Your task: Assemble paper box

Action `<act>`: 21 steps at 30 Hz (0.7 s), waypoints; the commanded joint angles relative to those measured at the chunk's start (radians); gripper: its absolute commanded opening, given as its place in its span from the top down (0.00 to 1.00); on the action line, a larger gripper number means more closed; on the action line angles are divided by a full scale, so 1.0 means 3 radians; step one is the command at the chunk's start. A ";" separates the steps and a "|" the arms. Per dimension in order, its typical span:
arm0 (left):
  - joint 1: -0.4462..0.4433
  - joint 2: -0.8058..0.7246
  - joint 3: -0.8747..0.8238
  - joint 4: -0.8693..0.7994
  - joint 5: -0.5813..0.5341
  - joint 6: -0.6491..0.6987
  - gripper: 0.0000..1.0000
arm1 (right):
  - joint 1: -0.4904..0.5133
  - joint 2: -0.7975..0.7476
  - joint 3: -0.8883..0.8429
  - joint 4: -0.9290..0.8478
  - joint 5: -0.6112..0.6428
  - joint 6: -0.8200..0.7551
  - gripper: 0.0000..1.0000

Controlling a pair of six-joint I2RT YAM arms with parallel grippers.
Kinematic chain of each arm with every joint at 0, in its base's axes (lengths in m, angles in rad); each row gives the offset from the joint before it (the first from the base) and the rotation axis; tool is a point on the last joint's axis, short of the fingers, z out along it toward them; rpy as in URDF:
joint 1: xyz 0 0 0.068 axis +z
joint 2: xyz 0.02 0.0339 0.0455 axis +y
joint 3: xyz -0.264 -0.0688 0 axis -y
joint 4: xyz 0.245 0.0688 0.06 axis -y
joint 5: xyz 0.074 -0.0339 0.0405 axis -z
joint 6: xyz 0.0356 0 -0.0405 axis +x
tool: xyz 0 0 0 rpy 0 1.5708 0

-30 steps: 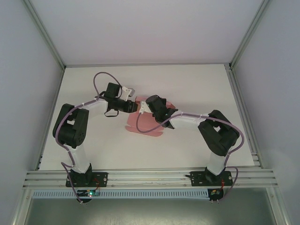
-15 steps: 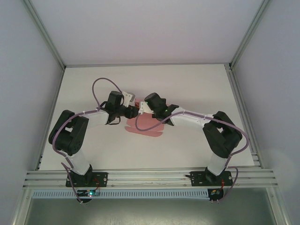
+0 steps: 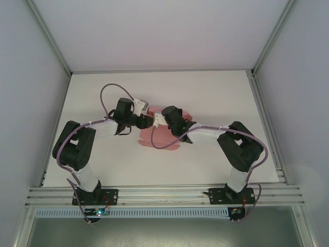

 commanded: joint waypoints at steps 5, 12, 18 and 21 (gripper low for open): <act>0.0180 -0.0220 0.0114 -0.0382 0.0347 0.0086 0.46 | -0.0009 0.0117 -0.0285 -0.0247 -0.0112 -0.0315 1.00; 0.0221 -0.0992 -0.0392 -0.0439 -0.0010 0.0091 0.16 | -0.0030 0.0087 -0.0377 -0.0051 -0.0082 -0.0315 1.00; 0.0406 -0.1035 -0.0459 -0.0556 -0.0360 -0.0187 0.00 | -0.0052 0.0065 -0.0394 0.0016 -0.0170 -0.0344 1.00; 0.0412 -0.0830 -0.0246 -0.0721 -0.0390 -0.0179 0.00 | -0.0076 0.0028 -0.0380 -0.0118 -0.0328 -0.0314 1.00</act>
